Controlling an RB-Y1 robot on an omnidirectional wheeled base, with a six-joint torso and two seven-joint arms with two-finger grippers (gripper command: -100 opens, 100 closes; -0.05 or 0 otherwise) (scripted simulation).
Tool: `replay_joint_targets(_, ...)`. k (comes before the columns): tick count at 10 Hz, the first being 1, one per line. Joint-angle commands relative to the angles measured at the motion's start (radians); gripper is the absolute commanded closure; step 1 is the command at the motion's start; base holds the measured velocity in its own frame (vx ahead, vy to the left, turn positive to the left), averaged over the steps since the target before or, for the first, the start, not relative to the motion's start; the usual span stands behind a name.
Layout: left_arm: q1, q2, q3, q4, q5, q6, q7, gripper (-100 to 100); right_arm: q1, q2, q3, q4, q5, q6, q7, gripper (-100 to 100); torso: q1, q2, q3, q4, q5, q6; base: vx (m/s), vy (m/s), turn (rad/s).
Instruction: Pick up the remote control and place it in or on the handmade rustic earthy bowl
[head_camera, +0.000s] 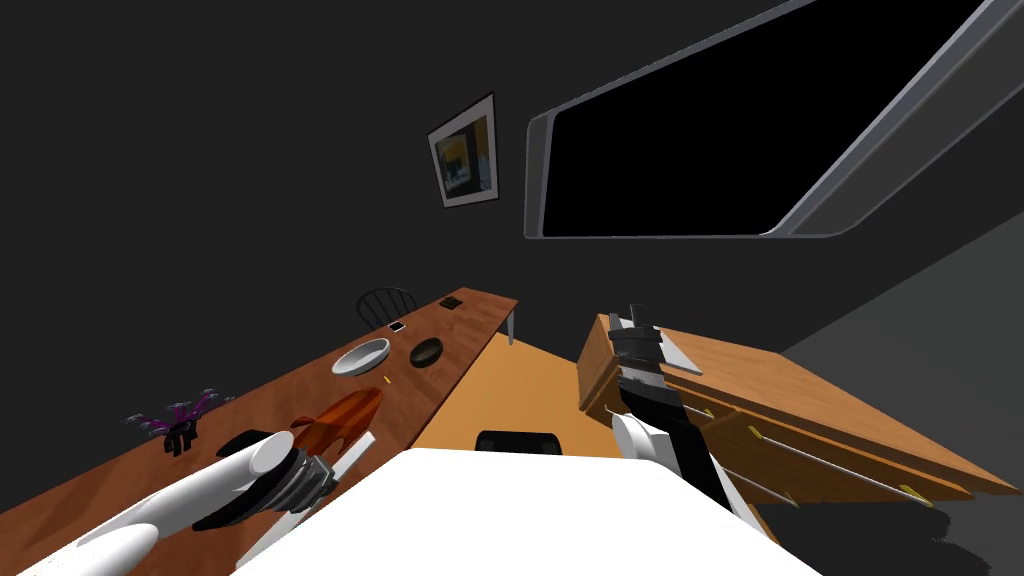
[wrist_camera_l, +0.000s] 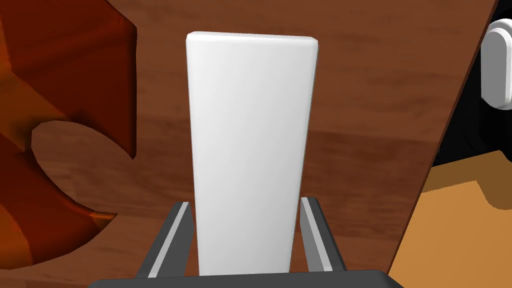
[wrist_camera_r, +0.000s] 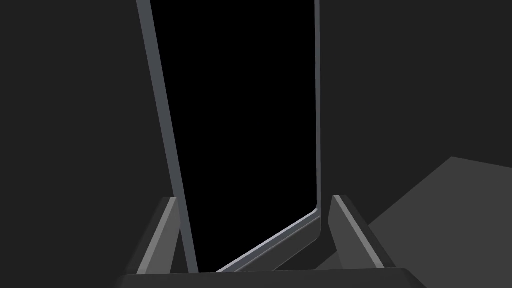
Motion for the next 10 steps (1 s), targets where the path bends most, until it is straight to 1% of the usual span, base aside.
replay_joint_targets(1, -0.019, 0.044, 0.017, -0.020, -0.001, 0.010, 0.005, 100, 0.000, 0.000, 0.000, 0.000, 0.000, 0.000, 0.000, 0, 0.000, 0.000, 0.000, 0.000, 0.000, 0.000, -0.048, -0.174, -0.044)
replay_joint_targets(2, -0.023, 0.059, 0.024, -0.026, 0.002, 0.014, 0.005, 100, 0.000, 0.000, 0.000, 0.000, 0.000, 0.000, 0.000, 0, -0.002, -0.001, -0.001, 0.000, -0.001, 0.001, -0.007, -0.140, -0.072)
replay_joint_targets(3, -0.031, 0.088, 0.036, -0.039, 0.010, 0.022, 0.006, 100, 0.000, 0.000, 0.000, 0.000, 0.000, 0.000, 0.000, 0, -0.001, -0.004, -0.002, 0.000, -0.001, 0.001, 0.017, -0.103, -0.099)
replay_joint_targets(4, -0.034, 0.102, 0.040, -0.045, 0.014, 0.027, 0.006, 100, 0.000, 0.000, 0.000, 0.000, 0.000, 0.000, 0.000, 0, 0.001, -0.006, -0.003, -0.001, -0.001, 0.003, 0.039, -0.066, -0.106)
replay_joint_targets(5, -0.040, 0.126, 0.048, -0.057, 0.024, 0.038, 0.009, 100, 0.000, 0.000, 0.000, 0.000, 0.000, 0.000, 0.000, 0, 0.003, -0.008, -0.004, -0.001, -0.001, 0.002, 0.056, -0.037, -0.116)
replay_joint_targets(6, -0.043, 0.137, 0.051, -0.063, 0.030, 0.044, 0.011, 100, 0.000, 0.000, 0.000, 0.000, 0.000, 0.000, 0.000, 0, 0.005, -0.009, -0.005, -0.001, -0.001, 0.003, 0.068, -0.011, -0.126)
replay_joint_targets(7, -0.047, 0.157, 0.054, -0.075, 0.042, 0.057, 0.014, 100, 0.000, 0.000, 0.000, 0.000, 0.000, 0.000, 0.000, 0, 0.006, -0.010, -0.006, -0.002, 0.000, 0.003, 0.087, -0.001, -0.133)
replay_joint_targets(8, -0.050, 0.175, 0.056, -0.086, 0.054, 0.070, 0.019, 100, 0.000, 0.000, 0.000, 0.000, 0.000, 0.000, 0.000, 0, 0.007, -0.011, -0.006, -0.002, 0.000, 0.004, 0.122, 0.003, -0.186)
replay_joint_targets(9, -0.051, 0.199, 0.055, -0.104, 0.075, 0.090, 0.029, 100, 0.000, 0.000, 0.000, 0.000, 0.000, 0.000, 0.000, 0, 0.008, -0.014, -0.008, -0.003, 0.000, 0.005, 0.160, 0.044, -0.205)
replay_joint_targets(10, -0.049, 0.215, 0.052, -0.117, 0.088, 0.104, 0.037, 100, 0.000, 0.000, 0.000, 0.000, 0.000, 0.000, 0.000, 0, 0.010, -0.017, -0.010, -0.003, 0.001, 0.006, 0.168, 0.075, -0.219)
